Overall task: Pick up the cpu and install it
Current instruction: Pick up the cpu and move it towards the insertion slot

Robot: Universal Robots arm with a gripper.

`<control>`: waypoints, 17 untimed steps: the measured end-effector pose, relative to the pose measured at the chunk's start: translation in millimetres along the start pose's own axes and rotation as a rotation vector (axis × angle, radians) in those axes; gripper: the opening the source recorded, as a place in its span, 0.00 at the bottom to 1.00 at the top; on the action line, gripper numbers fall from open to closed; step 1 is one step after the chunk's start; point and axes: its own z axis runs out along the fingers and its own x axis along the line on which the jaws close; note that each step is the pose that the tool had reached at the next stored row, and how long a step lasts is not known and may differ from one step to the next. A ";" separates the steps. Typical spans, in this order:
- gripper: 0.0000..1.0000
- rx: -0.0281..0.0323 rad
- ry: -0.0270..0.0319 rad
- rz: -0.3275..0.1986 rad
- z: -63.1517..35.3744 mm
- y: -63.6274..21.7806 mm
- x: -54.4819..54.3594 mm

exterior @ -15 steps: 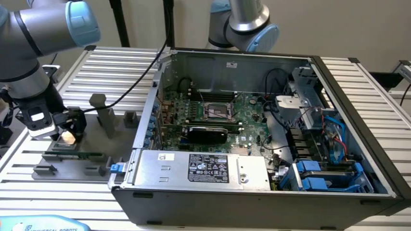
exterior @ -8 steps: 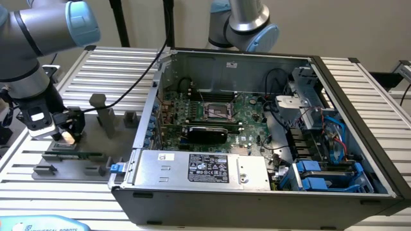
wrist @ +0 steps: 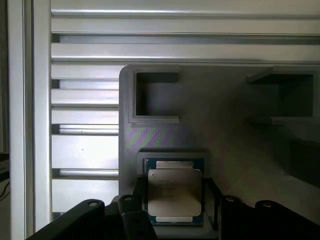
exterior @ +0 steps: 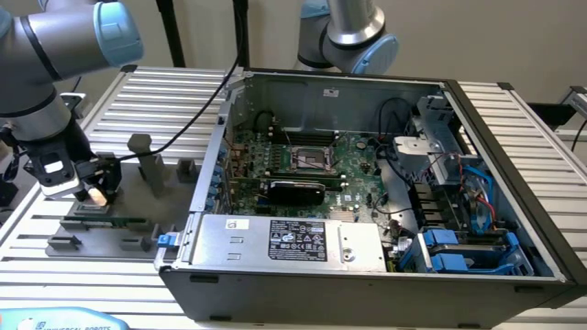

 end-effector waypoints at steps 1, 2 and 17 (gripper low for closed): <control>0.55 0.0000 0.0000 0.000 0.0 0.0 0.0; 0.55 0.0000 0.0000 0.000 0.0 0.0 0.0; 0.55 -0.0007 -0.0001 0.000 -31.2 1.0 -0.1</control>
